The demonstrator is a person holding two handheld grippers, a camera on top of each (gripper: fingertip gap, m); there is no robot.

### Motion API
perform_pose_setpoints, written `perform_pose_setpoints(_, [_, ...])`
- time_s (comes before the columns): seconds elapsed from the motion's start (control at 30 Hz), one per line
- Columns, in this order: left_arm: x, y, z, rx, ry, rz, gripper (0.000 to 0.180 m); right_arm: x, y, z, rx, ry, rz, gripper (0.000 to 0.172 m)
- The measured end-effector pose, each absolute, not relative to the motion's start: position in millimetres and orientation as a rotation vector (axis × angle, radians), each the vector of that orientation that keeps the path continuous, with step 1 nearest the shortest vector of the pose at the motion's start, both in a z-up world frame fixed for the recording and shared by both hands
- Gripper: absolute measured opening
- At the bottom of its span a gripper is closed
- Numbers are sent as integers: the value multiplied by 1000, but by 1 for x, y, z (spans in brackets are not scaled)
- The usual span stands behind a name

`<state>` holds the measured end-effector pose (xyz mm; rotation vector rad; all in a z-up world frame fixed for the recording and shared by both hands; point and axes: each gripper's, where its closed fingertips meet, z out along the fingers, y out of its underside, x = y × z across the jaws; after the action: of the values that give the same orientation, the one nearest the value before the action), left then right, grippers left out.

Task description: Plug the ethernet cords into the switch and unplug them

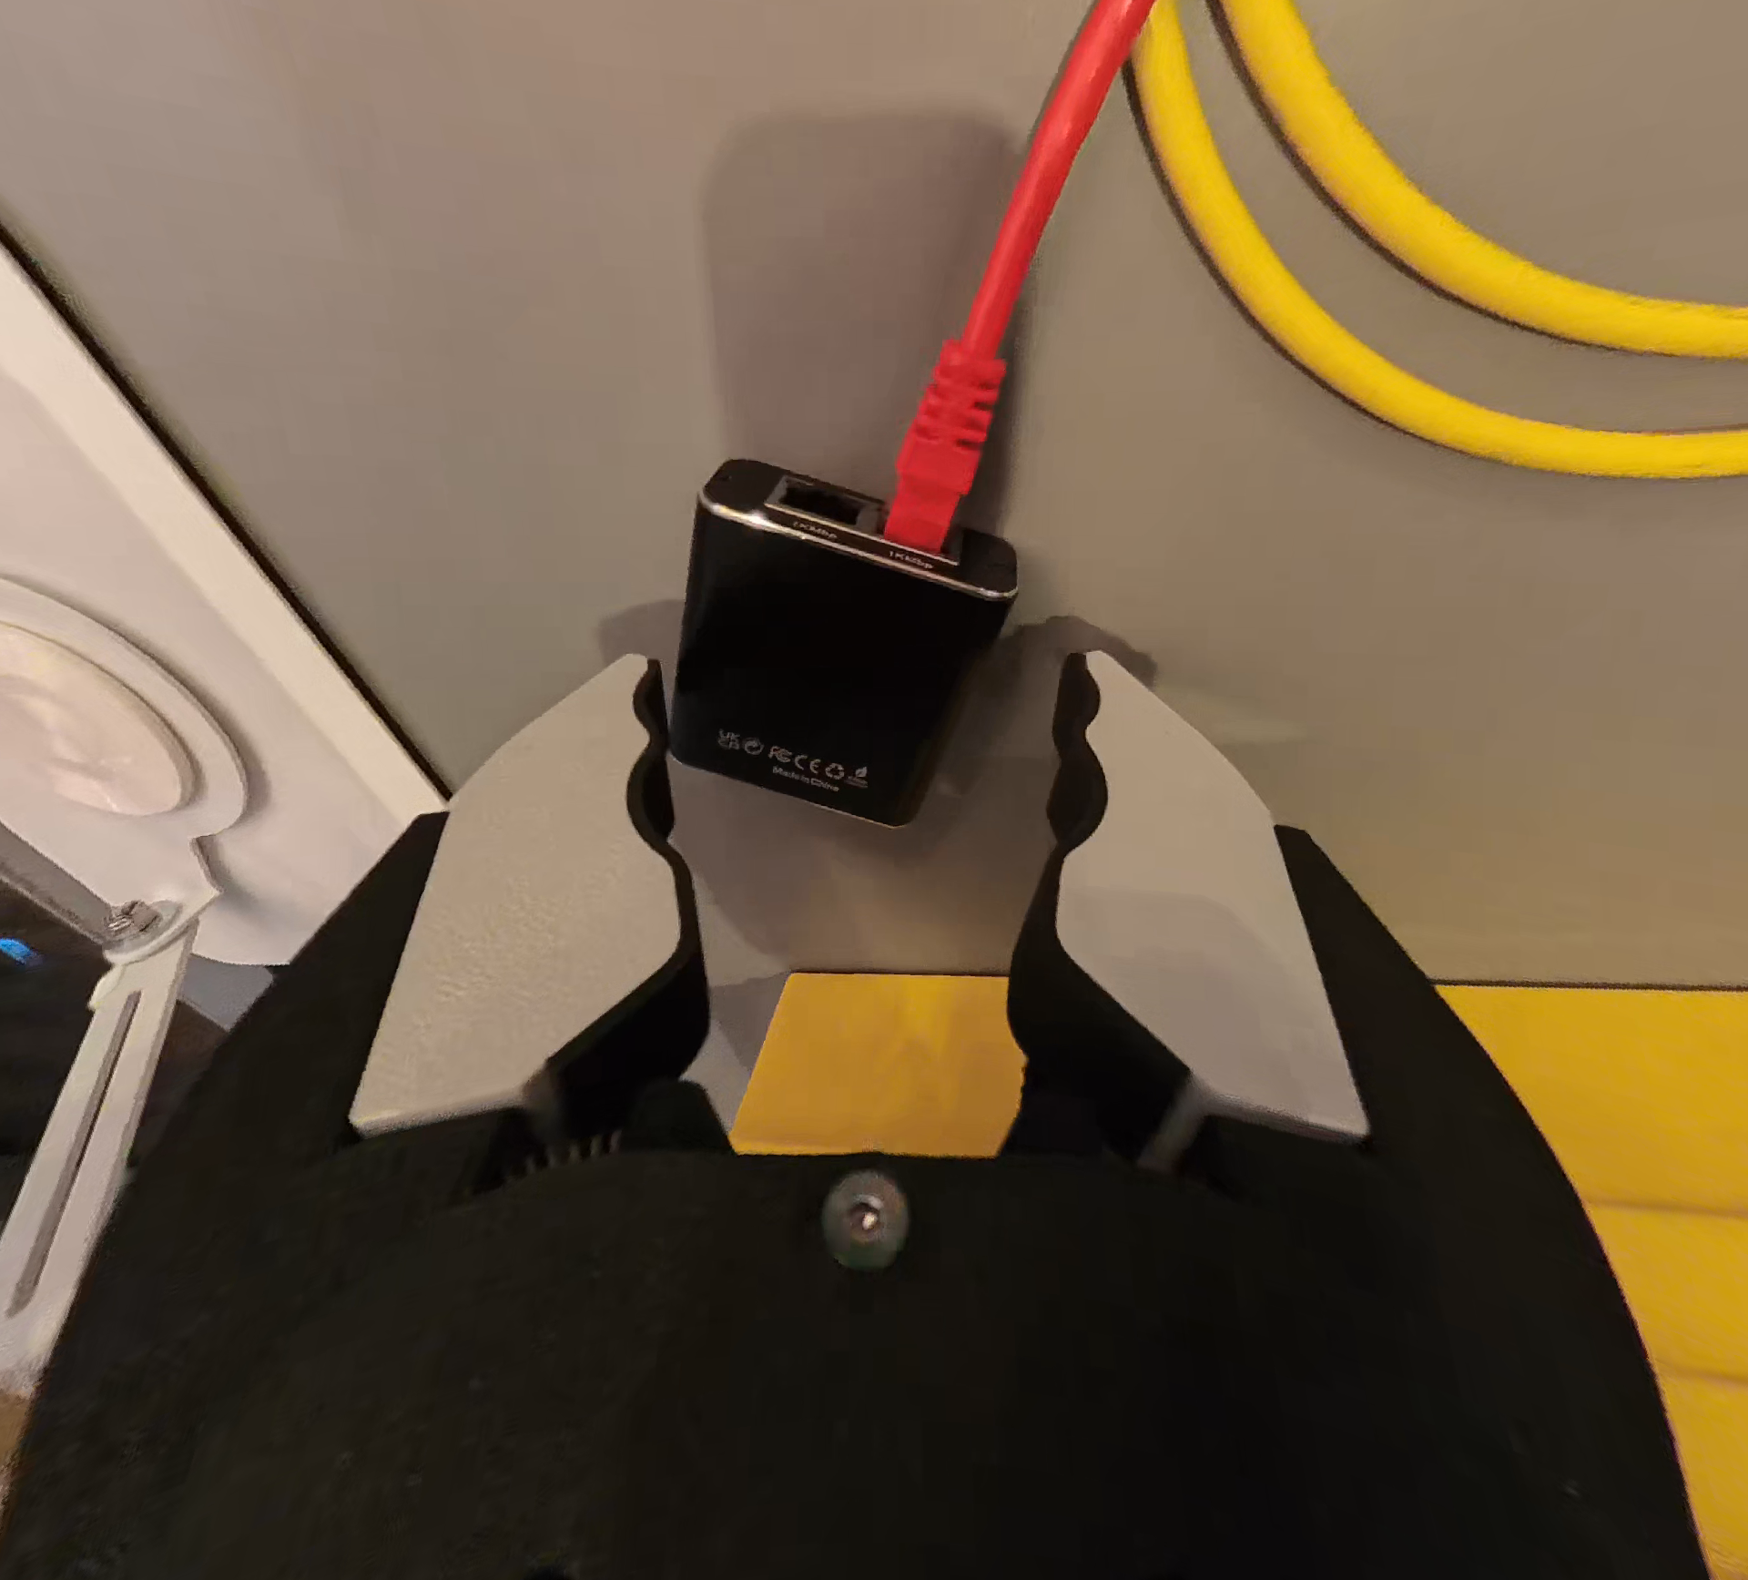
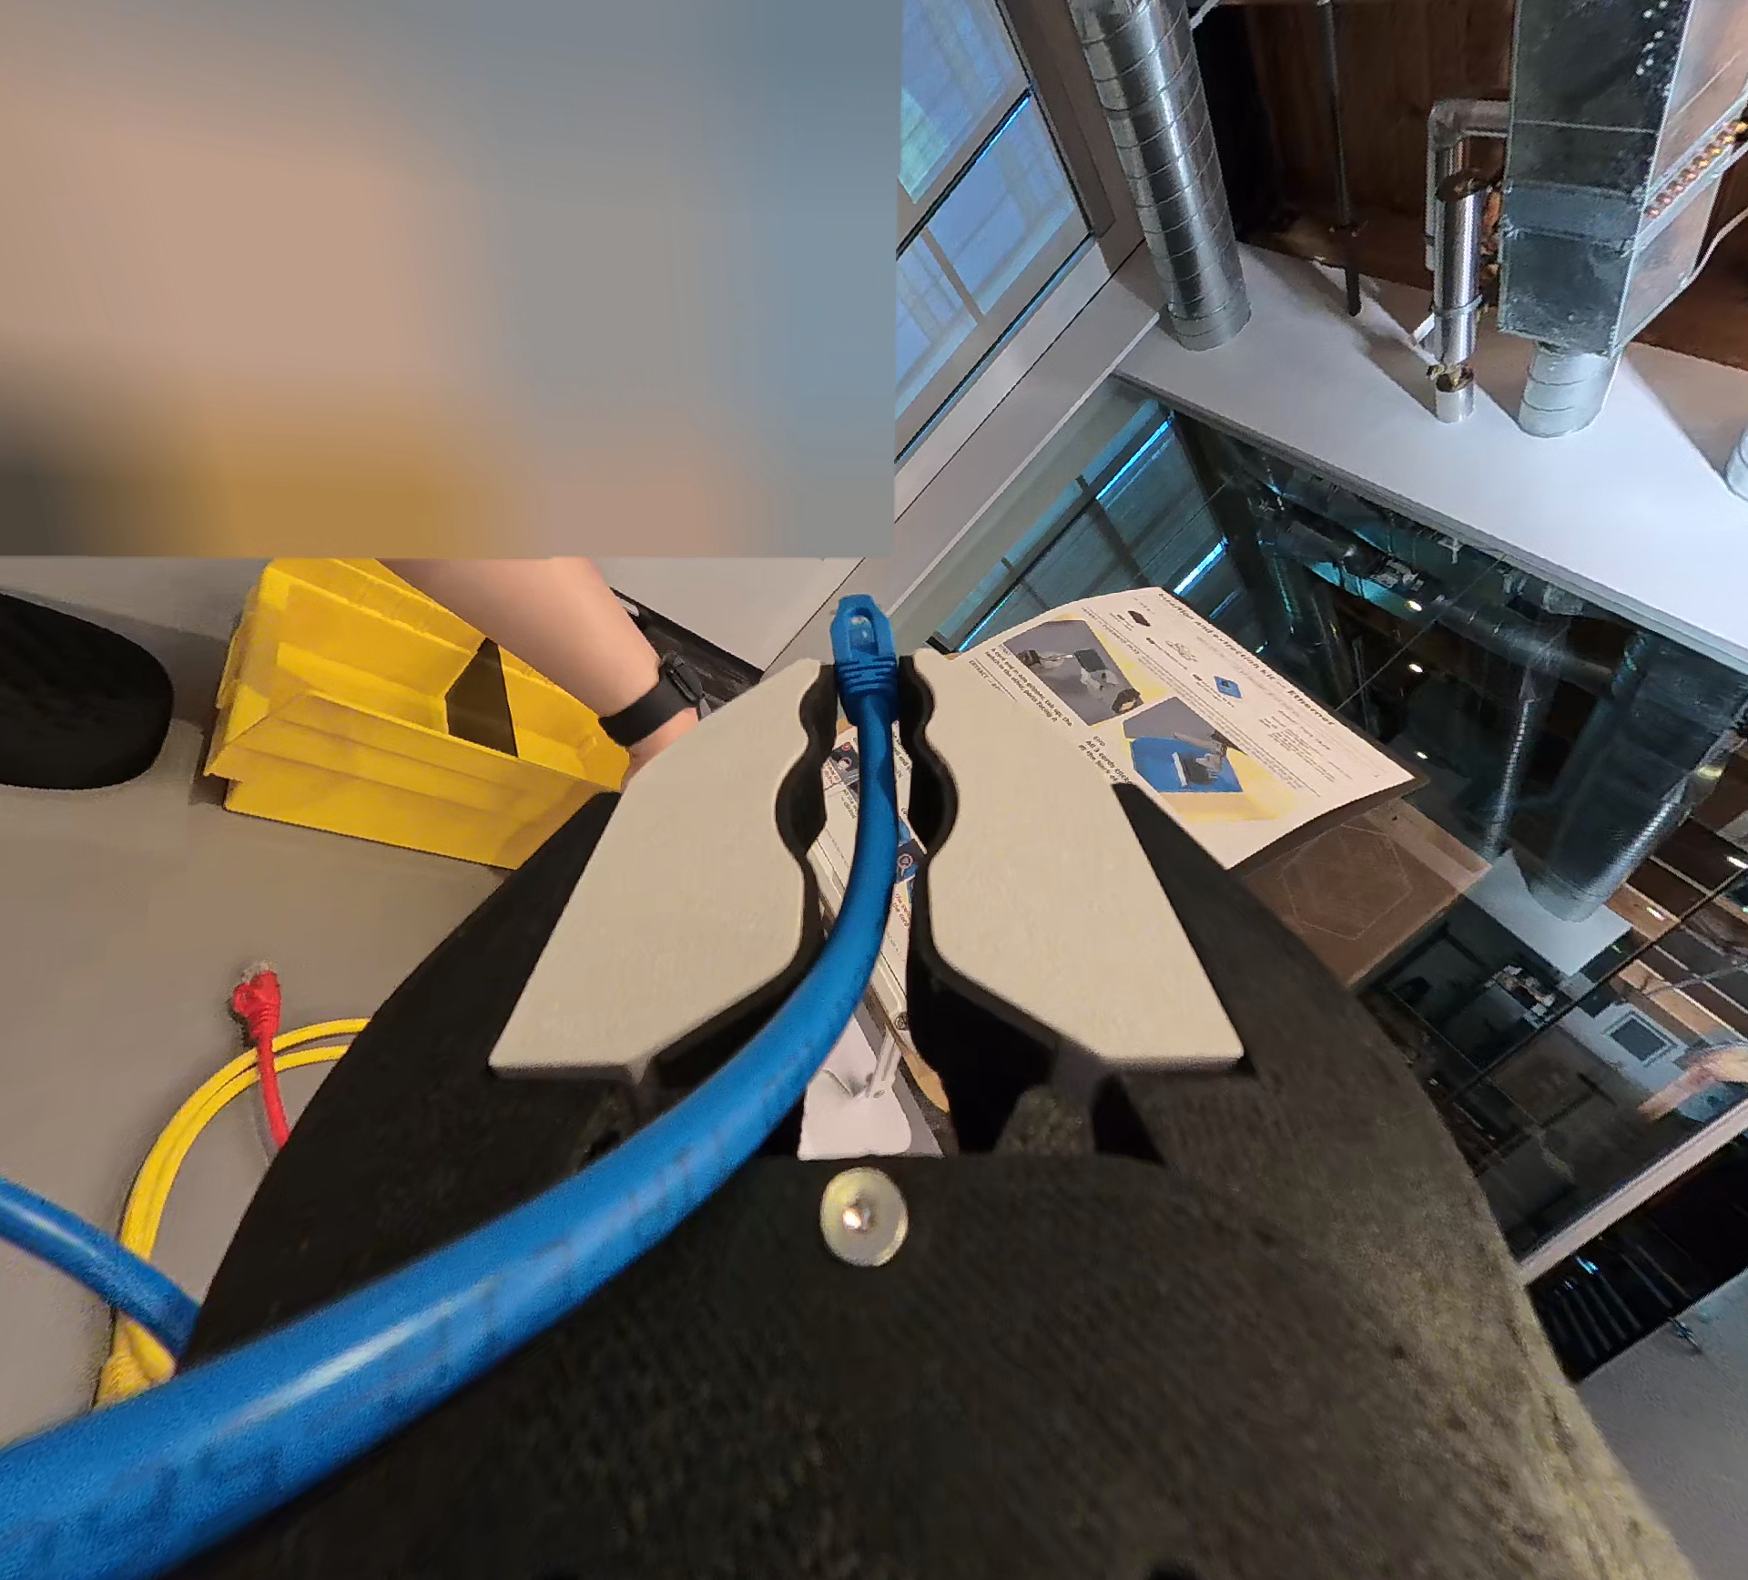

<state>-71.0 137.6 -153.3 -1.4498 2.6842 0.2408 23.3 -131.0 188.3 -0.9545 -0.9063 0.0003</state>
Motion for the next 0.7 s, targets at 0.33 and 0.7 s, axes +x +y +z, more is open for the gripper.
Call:
perform_pose_setpoints(0.33, [-72,131,-155,-1528,2705,305,60,34,-125,185,-979,-885,7,13])
perform_pose_setpoints(0.7, [-55,131,-46,-1241,1974,470,59,38,-129,189,-975,-862,20,13])
